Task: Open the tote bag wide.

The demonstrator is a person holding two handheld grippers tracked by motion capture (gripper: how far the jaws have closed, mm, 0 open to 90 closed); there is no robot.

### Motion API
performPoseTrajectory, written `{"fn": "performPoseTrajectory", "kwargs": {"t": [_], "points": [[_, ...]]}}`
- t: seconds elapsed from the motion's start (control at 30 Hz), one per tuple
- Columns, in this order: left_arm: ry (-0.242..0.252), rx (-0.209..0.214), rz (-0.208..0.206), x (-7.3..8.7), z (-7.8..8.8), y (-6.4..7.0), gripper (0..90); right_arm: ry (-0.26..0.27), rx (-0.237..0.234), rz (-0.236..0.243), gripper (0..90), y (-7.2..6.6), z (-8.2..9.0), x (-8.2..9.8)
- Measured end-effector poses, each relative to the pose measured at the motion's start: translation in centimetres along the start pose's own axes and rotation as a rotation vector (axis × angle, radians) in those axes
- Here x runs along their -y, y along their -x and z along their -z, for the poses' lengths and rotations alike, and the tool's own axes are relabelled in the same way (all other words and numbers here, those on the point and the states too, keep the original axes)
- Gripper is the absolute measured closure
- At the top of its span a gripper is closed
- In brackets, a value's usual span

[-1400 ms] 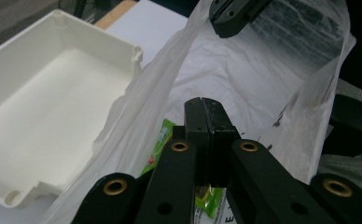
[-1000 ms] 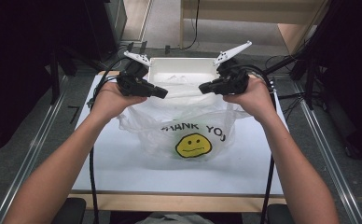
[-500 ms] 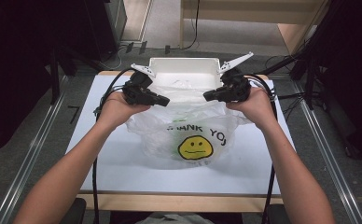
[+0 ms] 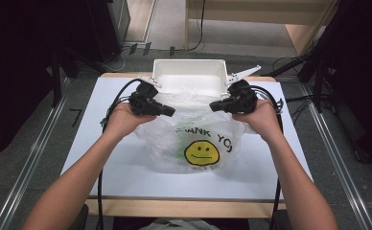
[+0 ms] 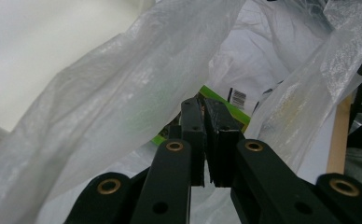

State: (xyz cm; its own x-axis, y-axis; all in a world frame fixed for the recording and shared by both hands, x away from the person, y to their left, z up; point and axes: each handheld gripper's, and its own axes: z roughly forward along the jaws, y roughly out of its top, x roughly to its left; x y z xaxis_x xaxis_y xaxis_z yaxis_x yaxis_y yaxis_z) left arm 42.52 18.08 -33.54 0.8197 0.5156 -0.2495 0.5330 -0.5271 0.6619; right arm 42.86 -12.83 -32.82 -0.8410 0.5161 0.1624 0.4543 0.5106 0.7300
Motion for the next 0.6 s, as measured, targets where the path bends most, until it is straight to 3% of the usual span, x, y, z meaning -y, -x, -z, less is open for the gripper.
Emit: {"fn": "performPoseTrajectory", "kwargs": {"t": [0.17, 0.33, 0.43, 0.6], "points": [[0.021, -0.001, 0.011, 0.7, -0.5, -0.3, 88.7, -0.001, -0.005, -0.013, 88.9, 0.1, -0.4, 0.8], [0.002, -0.03, 0.011, 1.5, -1.3, -0.3, 88.7, 0.001, -0.011, -0.015, 88.9, 0.0, -0.8, 1.5], [0.0, -0.023, 0.019, 2.1, -1.7, -0.3, 88.7, -0.007, 0.011, -0.006, 88.1, -0.2, -1.0, 1.9], [-0.015, -0.017, 0.032, 2.7, -2.2, -0.3, 88.6, -0.006, 0.007, -0.004, 88.2, -0.7, -1.1, 2.7]]}}
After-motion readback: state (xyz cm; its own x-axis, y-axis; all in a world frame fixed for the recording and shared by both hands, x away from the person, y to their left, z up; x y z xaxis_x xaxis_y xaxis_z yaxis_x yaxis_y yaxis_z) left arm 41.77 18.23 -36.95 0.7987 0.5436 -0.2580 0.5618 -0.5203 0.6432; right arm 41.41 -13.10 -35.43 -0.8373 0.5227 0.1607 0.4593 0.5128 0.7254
